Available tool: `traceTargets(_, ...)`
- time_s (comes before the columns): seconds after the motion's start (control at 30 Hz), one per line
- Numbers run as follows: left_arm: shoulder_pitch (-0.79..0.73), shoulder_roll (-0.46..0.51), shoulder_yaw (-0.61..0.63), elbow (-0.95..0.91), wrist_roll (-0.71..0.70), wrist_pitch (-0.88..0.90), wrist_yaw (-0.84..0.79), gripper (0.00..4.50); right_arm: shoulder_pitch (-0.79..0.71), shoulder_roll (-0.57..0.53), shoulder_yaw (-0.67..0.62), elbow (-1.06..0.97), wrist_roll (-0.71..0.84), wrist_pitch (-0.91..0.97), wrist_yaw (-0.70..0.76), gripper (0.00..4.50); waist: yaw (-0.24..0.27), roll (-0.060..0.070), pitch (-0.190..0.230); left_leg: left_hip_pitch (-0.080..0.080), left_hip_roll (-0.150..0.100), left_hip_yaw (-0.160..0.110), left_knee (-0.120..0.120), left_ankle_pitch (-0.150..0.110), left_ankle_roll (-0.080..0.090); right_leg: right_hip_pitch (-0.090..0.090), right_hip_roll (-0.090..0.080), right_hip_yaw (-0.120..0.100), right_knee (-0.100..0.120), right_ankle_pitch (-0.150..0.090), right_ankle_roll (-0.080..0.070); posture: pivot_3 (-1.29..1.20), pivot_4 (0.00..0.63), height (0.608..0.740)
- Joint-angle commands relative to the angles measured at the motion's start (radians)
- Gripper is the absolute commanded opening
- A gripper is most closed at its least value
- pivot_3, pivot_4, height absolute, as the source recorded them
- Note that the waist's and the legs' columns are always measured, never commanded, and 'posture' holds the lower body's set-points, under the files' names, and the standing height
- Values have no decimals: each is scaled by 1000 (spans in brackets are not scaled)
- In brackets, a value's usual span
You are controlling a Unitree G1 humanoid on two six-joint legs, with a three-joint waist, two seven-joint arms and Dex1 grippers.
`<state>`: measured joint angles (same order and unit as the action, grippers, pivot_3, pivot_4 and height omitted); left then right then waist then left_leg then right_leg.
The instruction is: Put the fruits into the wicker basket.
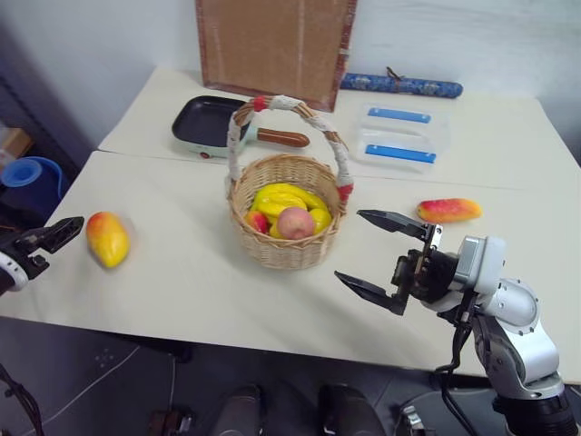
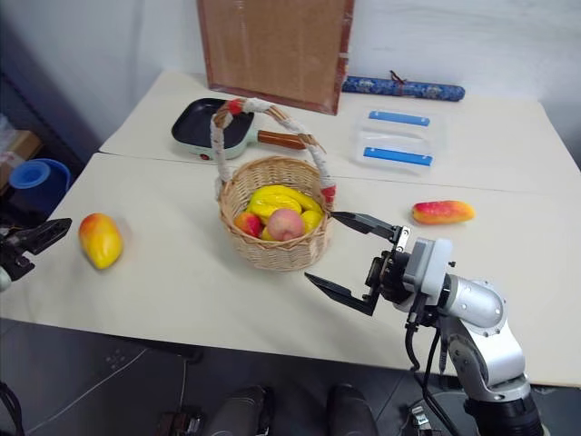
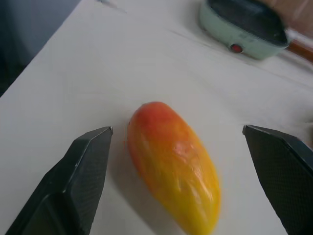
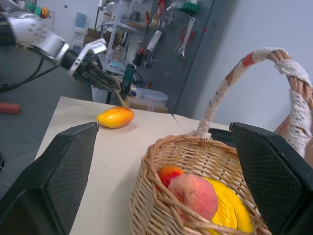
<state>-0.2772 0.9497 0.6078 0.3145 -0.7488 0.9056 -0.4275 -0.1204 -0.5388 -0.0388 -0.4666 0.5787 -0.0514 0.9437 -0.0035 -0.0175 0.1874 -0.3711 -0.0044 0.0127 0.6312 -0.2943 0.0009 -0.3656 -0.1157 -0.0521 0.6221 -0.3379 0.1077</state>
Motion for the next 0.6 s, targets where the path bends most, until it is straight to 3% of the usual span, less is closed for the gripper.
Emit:
traceTargets(0.03,-98,10,-94,100,78,28,4,4500,-16,8,-2,-23,2,2,-13,4469,-6,-1,0,-1,0,1,0,0,-1,-3,1,0,2,0,0,0,150,740)
traceTargets(0.13,-171,3,-185,161,135,34,-30,4500,-19,12,-3,-29,-5,6,-25,4469,-8,-1,-1,-6,1,2,0,0,-2,-10,3,-2,8,0,0,0,150,740)
traceTargets(0.3,-186,-3,-273,186,206,-36,-131,3315,-8,11,-11,-41,-22,9,-54,4500,-5,-1,-1,-6,1,6,2,-1,0,-10,3,-10,8,0,1,0,150,740)
traceTargets(0.37,-166,-13,-237,161,200,-136,-201,3191,2,8,-17,-49,-27,12,-67,4500,-2,-1,-1,-6,1,8,4,-2,0,-10,2,-10,7,1,1,0,150,740)
traceTargets(0.47,-109,-36,-165,22,147,-335,-399,3191,25,-6,-37,-58,-32,12,-77,4500,0,-2,0,-6,2,9,6,-2,1,-10,1,-10,6,1,2,0,150,740)
traceTargets(0.53,-68,-36,-134,-150,76,-358,-516,3191,50,-18,-70,-61,-28,17,-92,4500,1,-5,1,-7,3,10,7,-2,0,-9,0,-10,5,1,2,0,150,740)
traceTargets(0.6,-67,-26,-179,-323,24,-337,-597,3191,94,-35,-118,-65,-23,20,-104,4500,6,-5,2,-9,5,7,13,-3,-1,-9,-1,-10,4,1,1,0,150,740)
